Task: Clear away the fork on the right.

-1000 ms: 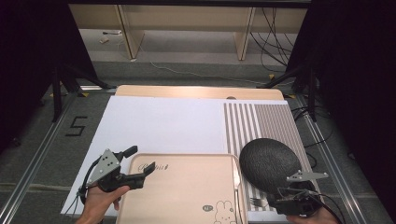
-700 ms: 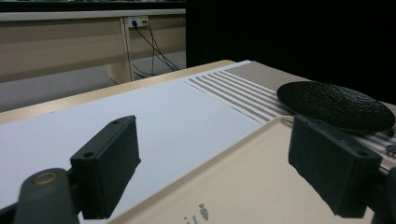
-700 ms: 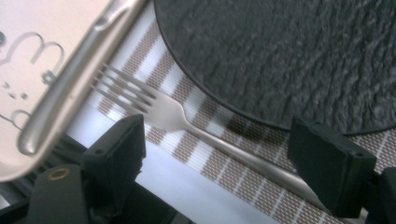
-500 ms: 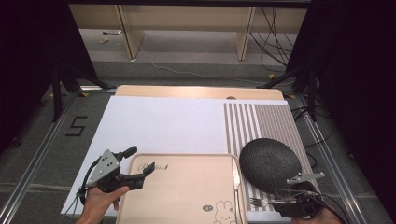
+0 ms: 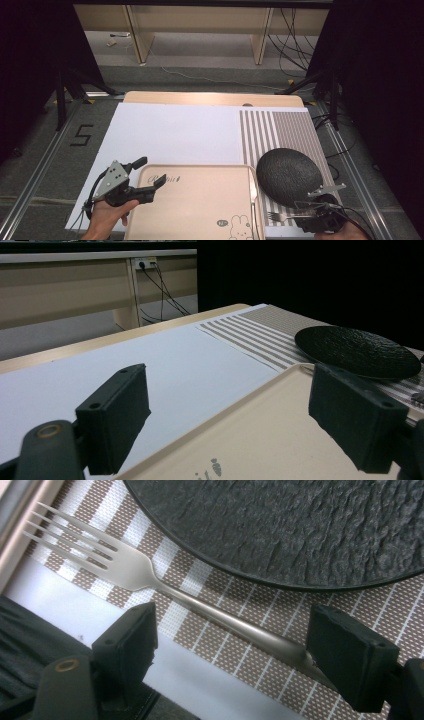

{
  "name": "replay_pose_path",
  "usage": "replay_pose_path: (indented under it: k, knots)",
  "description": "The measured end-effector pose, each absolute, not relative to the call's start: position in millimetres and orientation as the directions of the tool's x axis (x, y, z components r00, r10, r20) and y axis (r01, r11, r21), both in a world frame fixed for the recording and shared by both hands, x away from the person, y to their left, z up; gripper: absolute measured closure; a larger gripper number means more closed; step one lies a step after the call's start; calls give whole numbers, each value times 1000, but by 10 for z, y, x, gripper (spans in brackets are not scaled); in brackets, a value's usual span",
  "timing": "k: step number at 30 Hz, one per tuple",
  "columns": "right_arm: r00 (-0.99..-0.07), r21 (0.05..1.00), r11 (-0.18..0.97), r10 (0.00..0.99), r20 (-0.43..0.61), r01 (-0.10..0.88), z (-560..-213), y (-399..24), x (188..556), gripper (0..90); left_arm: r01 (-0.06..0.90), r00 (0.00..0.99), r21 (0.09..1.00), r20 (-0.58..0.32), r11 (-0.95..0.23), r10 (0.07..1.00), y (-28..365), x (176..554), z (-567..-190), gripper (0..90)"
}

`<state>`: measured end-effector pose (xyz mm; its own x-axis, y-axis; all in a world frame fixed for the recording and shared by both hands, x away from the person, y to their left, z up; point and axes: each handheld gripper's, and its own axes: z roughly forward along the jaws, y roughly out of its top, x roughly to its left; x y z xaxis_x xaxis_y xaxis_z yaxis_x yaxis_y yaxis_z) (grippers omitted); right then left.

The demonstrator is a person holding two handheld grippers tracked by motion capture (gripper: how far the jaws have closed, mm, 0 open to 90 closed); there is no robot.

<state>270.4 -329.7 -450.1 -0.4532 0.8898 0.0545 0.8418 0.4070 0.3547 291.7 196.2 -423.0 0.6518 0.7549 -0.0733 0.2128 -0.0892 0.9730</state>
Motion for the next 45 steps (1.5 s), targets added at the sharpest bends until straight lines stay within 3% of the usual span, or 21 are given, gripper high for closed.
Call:
replay_pose_path:
  k: [10,23,45]
  knots:
    - [-498,326,457,865,53,828,-4581,-3252,2773,246,213,656,973,-72,-92,751,1953,2920,-4235,160]
    - [-553,270,540,833,-33,797,-4547,-3194,2719,473,214,656,972,-72,-94,751,1948,2923,-4240,160]
    - [-663,213,659,746,-63,722,-4516,-3073,2715,726,215,660,971,-67,-102,749,1934,2927,-4246,161]
